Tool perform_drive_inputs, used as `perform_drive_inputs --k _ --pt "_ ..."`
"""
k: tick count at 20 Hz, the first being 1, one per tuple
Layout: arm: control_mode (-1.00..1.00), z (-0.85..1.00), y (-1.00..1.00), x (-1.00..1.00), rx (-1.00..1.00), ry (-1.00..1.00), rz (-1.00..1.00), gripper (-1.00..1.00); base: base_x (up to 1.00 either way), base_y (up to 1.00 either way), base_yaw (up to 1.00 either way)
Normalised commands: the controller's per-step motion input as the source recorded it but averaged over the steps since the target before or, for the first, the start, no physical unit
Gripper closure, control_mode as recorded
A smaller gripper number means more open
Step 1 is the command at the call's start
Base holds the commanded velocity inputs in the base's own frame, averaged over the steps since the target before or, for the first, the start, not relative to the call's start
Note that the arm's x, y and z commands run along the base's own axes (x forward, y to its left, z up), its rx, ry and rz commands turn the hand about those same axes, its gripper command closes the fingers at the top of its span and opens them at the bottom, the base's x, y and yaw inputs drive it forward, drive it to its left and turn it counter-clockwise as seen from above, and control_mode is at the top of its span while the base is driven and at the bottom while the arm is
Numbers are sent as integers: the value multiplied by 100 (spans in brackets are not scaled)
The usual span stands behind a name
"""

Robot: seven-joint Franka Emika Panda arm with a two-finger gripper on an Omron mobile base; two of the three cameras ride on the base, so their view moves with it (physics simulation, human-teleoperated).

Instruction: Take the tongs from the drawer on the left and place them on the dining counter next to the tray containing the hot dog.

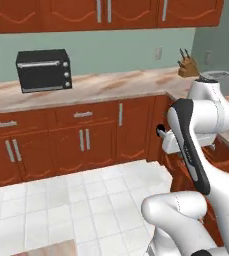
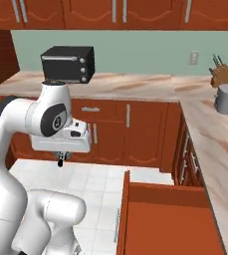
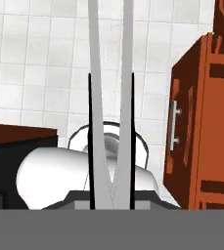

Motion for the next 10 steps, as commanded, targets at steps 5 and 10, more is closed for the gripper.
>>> perform_drive_inputs --k 5,10 --pt "100 0 0 0 0 0 0 100 0 2 100" --pt "100 0 0 0 0 0 0 100 0 16 99"
